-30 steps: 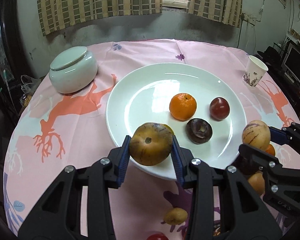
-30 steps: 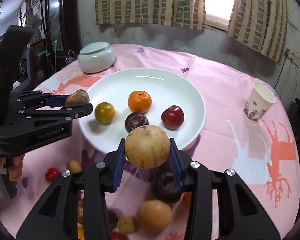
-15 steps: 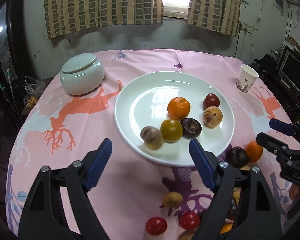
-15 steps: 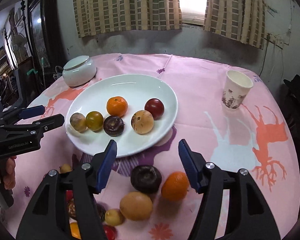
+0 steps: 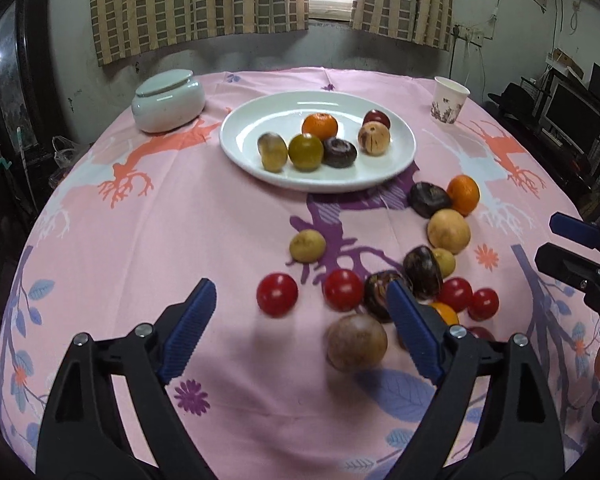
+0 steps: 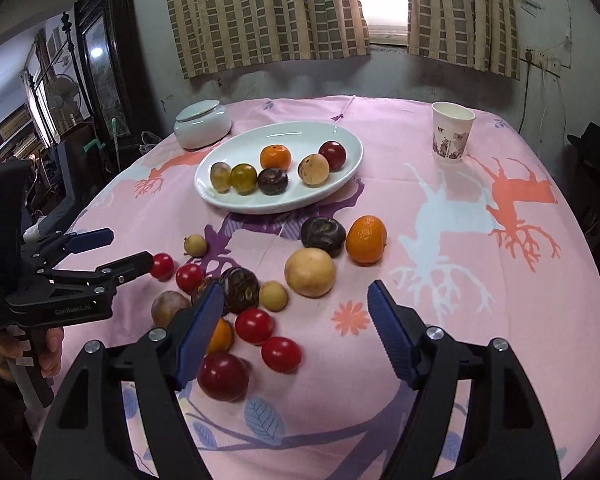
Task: Organize fruits
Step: 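Move both open grippers back toward the fruit pile, then grasp a large brown round fruit with the left gripper while the right grasps a dark red tomato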
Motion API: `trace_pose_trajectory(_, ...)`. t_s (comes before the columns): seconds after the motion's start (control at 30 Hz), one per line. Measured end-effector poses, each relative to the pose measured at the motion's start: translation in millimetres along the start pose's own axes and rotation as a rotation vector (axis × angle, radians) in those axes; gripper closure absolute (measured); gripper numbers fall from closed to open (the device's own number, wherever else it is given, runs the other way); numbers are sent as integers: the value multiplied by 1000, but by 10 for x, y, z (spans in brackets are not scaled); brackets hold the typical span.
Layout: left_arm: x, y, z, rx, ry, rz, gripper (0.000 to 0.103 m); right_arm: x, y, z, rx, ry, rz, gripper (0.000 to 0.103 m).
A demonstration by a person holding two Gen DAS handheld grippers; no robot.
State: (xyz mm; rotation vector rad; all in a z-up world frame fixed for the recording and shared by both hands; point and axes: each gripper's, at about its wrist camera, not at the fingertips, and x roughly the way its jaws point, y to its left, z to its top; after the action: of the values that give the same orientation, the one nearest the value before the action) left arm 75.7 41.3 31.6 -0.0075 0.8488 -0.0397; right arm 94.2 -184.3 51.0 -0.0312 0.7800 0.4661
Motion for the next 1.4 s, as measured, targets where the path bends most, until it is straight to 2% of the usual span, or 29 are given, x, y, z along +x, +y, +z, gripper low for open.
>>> trace_pose_trajectory(0.1,17,-17,-116,-13,16,-7,15,-25,18,-148,-9,-16,15,28)
trace_pose_trajectory(0.23,8,-26,-182,-31,11,-12,15,64,-113,-270,44,-1,38,28)
trace_pose_trajectory(0.37,-23,-55,-245,-19,10,-30,15,163,-213,-318,78,31,36,28)
trace_pose_trajectory(0.6,50,-133,-366,32,45,-49,15,186,-174,-351,40,41,21,28)
trace_pose_trajectory(0.67,68,-183,-387,65,21,-36,22,163,-160,-348,31,34,22,28)
trace_pose_trajectory(0.7,102,-213,-395,93,19,-35,32,156,-160,-344,30,31,24,28)
trace_pose_trajectory(0.73,165,-238,-400,120,45,-36,35,150,-157,-343,31,28,27,28)
trace_pose_trajectory(0.87,342,-206,-398,78,107,-44,36,140,-149,-342,29,26,28,28)
trace_pose_trajectory(1.0,381,-245,-367,83,92,-37,36,121,-132,-341,21,20,33,28)
trace_pose_trajectory(1.07,384,-254,-347,80,80,-66,58,133,-122,-342,17,26,34,28)
trace_pose_trajectory(1.1,365,-259,-337,84,72,-76,65,140,-116,-346,13,29,33,28)
trace_pose_trajectory(1.23,261,-232,-348,88,-8,-32,65,153,-54,-361,-16,42,43,28)
trace_pose_trajectory(1.3,222,-200,-329,77,-21,-50,65,139,18,-372,-51,48,63,28)
trace_pose_trajectory(1.4,199,-164,-316,73,-26,-50,65,147,170,-415,-102,89,150,28)
